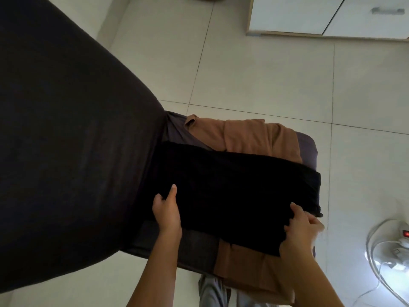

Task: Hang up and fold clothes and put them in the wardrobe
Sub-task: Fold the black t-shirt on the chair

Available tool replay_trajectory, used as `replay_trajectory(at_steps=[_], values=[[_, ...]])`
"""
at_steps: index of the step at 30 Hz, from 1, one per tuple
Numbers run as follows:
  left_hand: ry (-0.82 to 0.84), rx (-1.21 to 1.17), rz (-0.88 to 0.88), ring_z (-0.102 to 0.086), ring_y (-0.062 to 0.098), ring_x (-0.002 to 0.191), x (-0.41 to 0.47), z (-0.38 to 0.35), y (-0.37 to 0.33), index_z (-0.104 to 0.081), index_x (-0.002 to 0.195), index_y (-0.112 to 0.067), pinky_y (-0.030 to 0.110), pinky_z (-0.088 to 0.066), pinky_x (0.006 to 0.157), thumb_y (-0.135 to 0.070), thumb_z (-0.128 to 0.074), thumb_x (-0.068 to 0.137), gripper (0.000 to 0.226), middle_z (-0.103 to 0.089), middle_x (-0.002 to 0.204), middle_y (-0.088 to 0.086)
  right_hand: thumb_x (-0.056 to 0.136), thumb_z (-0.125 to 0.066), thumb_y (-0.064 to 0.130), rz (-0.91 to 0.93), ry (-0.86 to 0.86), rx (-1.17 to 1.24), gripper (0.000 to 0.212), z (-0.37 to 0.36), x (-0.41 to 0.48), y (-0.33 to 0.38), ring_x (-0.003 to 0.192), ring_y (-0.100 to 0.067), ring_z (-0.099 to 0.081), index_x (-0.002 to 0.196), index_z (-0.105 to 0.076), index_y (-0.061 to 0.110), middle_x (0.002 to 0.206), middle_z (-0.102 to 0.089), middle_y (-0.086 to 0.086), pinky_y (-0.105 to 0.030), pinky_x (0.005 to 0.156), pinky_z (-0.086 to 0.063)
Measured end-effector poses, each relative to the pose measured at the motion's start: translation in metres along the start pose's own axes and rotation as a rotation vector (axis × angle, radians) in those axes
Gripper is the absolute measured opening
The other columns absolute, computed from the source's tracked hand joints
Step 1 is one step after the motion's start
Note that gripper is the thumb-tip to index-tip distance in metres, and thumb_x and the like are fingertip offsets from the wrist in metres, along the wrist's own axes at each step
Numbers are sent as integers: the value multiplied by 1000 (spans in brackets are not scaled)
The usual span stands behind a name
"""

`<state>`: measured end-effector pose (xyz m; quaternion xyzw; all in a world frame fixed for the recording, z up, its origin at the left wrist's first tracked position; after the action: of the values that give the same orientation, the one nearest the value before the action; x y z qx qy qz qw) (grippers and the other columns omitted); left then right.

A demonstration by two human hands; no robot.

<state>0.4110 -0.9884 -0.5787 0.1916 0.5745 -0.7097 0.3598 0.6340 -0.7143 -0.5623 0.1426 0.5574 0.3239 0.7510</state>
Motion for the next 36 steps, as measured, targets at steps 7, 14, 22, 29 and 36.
replay_trajectory(at_steps=[7,14,22,29,36], values=[[221,-91,-9,-63,15,87,-15,15,4,-55,88,-4,28,-51,81,-28,-64,88,25,-65,89,4,90,-61,34,4,530,-333,19,-119,-82,-42,90,-17,-64,88,-57,16,94,-64,-4,-34,73,-54],[329,-321,219,-65,18,79,-39,32,44,-61,88,2,29,-53,72,16,-51,82,18,-67,80,12,90,-62,22,-219,543,-180,17,-139,-108,-77,109,-22,-57,98,-63,7,110,-62,-8,-35,89,-48],[443,-358,327,-65,26,106,-45,28,54,-54,125,-17,35,-52,82,-44,-54,81,52,-66,118,12,82,-71,21,-21,262,-204,38,-100,-105,-79,89,-19,-58,110,-47,11,106,-54,-8,-25,66,-45],[454,-624,302,-61,28,108,-45,25,44,-63,112,-3,34,-49,87,-8,-56,76,36,-67,108,13,86,-67,33,-26,486,-349,29,-121,-102,-72,72,-11,-54,88,-53,7,83,-57,0,-26,61,-40],[400,-482,371,-67,17,70,-45,24,51,-62,84,-7,27,-45,71,-13,-51,89,13,-63,68,6,95,-51,13,-79,505,-154,11,-117,-93,-76,82,-22,-63,87,-45,10,89,-57,-10,-29,67,-52]])
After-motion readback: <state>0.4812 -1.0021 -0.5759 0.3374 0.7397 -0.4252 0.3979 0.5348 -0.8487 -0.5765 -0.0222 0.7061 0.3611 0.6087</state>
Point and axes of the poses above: each hand's wrist, its own x-axis towards the middle knuckle, its own z-axis out of the back of the hand, y = z × x, the point moved 10 cm from there along x, towards the middle knuckle
